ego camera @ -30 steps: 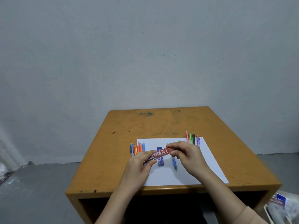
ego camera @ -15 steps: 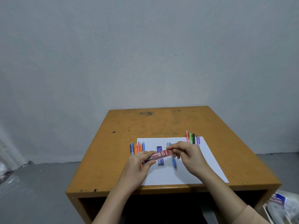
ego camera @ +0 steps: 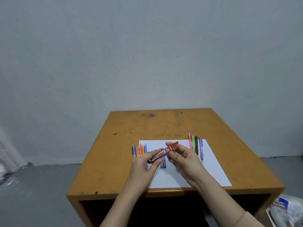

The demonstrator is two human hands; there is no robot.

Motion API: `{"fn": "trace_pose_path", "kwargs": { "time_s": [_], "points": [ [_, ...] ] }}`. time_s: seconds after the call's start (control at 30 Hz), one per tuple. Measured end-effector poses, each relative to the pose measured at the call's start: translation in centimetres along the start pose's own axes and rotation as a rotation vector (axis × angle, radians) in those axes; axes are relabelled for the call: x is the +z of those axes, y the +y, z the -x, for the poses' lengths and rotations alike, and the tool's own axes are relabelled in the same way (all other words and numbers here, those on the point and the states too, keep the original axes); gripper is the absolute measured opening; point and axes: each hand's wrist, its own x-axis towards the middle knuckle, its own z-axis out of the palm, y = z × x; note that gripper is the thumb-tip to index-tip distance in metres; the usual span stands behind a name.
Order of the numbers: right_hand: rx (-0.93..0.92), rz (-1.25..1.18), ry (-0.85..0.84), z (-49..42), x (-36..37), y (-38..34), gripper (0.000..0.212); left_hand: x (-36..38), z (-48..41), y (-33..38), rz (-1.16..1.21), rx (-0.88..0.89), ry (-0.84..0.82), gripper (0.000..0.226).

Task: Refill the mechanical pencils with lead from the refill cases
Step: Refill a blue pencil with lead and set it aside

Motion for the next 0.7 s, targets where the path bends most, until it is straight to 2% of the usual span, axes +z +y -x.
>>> {"fn": "trace_pose_path", "kwargs": {
  "time_s": [0.13,0.23,0.33,0.47,0.57,0.7],
  "points": [
    [-0.127,0.195,0.068,-0.4,0.3,-0.6,0.024,0.4,0.2,0.4,0.076,-0.095,0.078,0.027],
    [-0.256,0.365,0.053,-0.6,0.5,-1.6,0.032,0.3,0.0,0.6,0.197,-0.184,0.092,0.024],
    [-0.351,0.688,-0.049,-0.9,0.1,-2.2,0.041,0.4,-0.2,1.4,0.356,-0.242,0.089,0.022],
    [-0.520,1.056,-0.194,-1.6,-0.5,-2.3,0.049,0.6,-0.3,2.1,0.441,-0.258,0.110,0.031],
    [-0.619,1.216,-0.227,-2.2,-1.1,-1.8,0.064,0.8,-0.5,2.0,0.493,-0.297,0.093,0.039],
    [-0.763,1.277,-0.202,-2.3,-1.6,-1.9,0.068,0.9,-0.9,2.3,0.628,-0.392,0.104,0.044]
  ]
}}
